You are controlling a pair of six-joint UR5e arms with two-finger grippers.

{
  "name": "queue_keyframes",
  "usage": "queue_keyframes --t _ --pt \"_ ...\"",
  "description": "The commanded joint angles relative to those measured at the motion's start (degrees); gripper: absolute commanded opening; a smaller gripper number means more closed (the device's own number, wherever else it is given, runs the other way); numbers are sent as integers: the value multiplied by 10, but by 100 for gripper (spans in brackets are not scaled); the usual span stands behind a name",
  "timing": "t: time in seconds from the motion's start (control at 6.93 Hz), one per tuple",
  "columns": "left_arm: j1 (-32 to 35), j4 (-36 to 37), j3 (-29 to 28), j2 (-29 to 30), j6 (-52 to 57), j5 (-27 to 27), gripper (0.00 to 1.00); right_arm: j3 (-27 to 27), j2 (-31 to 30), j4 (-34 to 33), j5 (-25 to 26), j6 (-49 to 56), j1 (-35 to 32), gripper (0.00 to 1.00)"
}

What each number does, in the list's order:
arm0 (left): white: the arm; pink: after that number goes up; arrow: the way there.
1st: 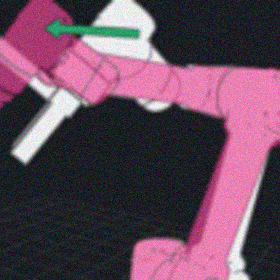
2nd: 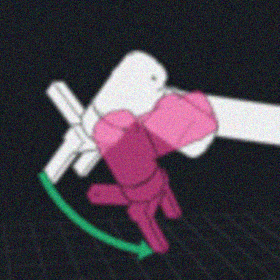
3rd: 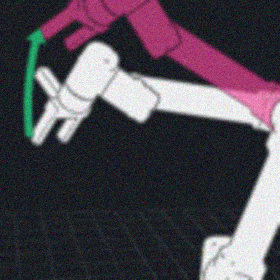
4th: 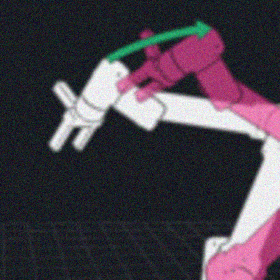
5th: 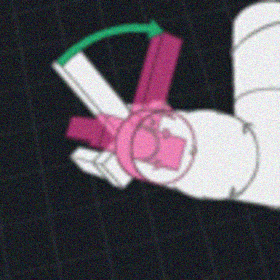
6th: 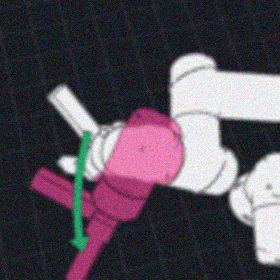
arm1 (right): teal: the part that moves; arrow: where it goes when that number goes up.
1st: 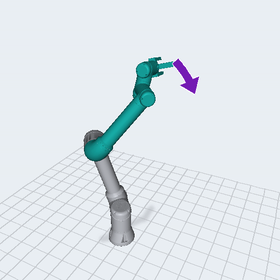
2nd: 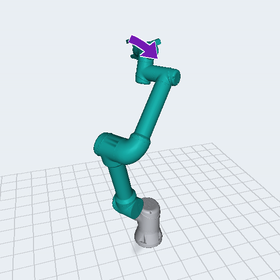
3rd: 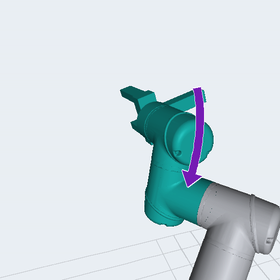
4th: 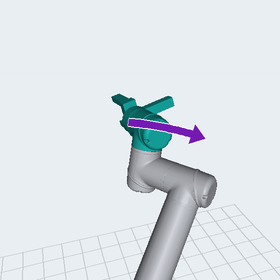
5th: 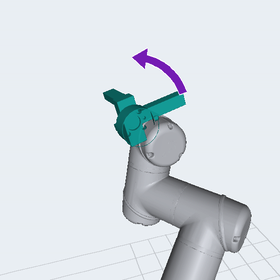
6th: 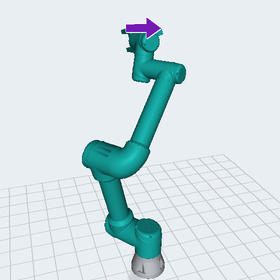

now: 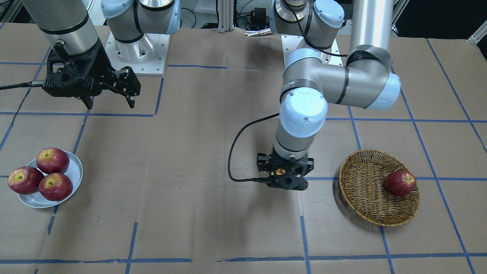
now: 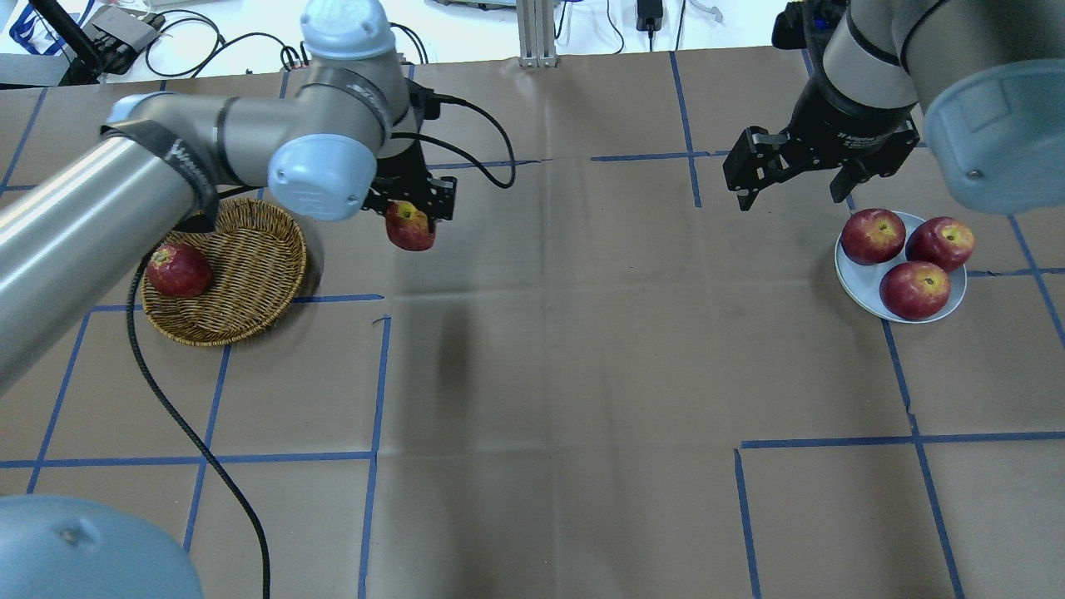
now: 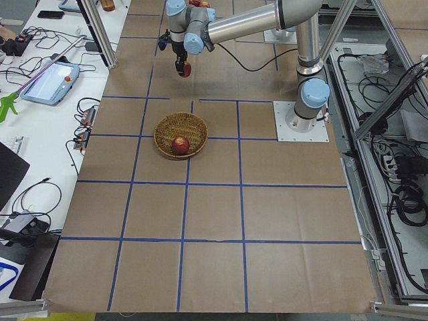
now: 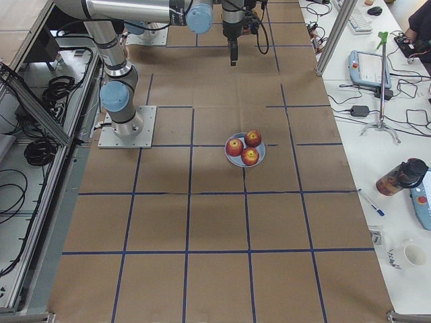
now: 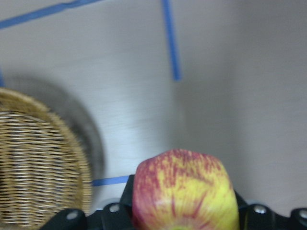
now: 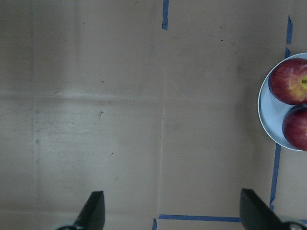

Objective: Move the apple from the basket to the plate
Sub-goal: 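Carry the apple with the left gripper toward the table center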

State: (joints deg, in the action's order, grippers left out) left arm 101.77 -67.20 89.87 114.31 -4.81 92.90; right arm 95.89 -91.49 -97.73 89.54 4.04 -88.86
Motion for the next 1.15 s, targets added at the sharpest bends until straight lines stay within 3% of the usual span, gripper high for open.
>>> queue_keyframes --t 0.0,0.29,1.01 --pt "99 8 -58 77 -115 -10 30 0 0 0 0 0 0 100" --pt "127 70 -67 124 -122 -12 30 0 0 0 0 0 0 100" --pt "119 80 -29 121 -113 -17 34 0 0 0 0 0 0 100"
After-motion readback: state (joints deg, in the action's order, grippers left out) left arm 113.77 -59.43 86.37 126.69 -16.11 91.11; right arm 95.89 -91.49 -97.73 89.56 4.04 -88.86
